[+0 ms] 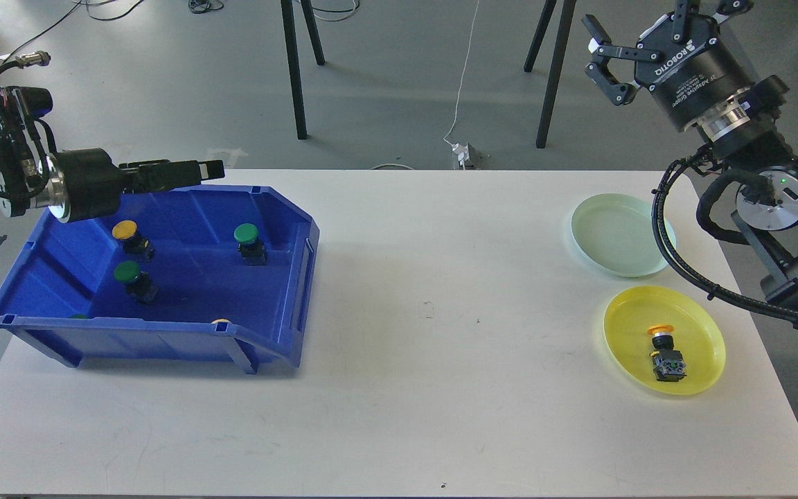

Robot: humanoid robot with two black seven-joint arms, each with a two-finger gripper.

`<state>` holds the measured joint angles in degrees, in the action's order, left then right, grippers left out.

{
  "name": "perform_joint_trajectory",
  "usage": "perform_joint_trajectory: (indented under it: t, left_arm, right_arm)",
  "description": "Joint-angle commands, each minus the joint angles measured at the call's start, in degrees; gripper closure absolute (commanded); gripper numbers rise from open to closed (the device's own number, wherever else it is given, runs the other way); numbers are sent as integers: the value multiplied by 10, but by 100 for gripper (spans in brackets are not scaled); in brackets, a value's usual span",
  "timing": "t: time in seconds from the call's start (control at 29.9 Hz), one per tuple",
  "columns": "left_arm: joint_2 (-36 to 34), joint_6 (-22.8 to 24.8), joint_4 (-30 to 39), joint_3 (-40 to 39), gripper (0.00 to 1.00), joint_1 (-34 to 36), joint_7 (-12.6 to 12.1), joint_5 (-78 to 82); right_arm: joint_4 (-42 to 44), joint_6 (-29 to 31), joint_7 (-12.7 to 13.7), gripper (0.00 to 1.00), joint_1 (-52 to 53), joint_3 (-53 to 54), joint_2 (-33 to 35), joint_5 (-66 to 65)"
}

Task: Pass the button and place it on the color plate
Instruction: 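Lower the left gripper into the bin and grasp a green-topped button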

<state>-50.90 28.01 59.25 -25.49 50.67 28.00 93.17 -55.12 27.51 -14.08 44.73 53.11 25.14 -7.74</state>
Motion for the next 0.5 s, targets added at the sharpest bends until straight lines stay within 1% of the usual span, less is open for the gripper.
perform_joint_trajectory:
  t: [0.0,0.07,0.1,0.27,0.37,0.47]
  left_arm:
    - [-11,0,-11,36,2,13,0,173]
    - [-9,0,-30,52,2,10,0,251]
    - [-3,0,-51,57,2,9,0,275]
    - [46,0,-156,90,2,7,0,291]
    - [61,0,-180,124,2,9,0,286]
    - [73,0,-189,133,2,7,0,271]
  right_arm:
    - [1,0,0,1,-18,3,6,0]
    - [3,0,-1,1,-19,7,9,0]
    - [3,0,0,1,-20,8,9,0]
    - [3,-1,-1,1,-25,8,10,0]
    - [2,-1,0,1,-28,8,9,0]
    - [3,-1,0,1,-32,8,10,0]
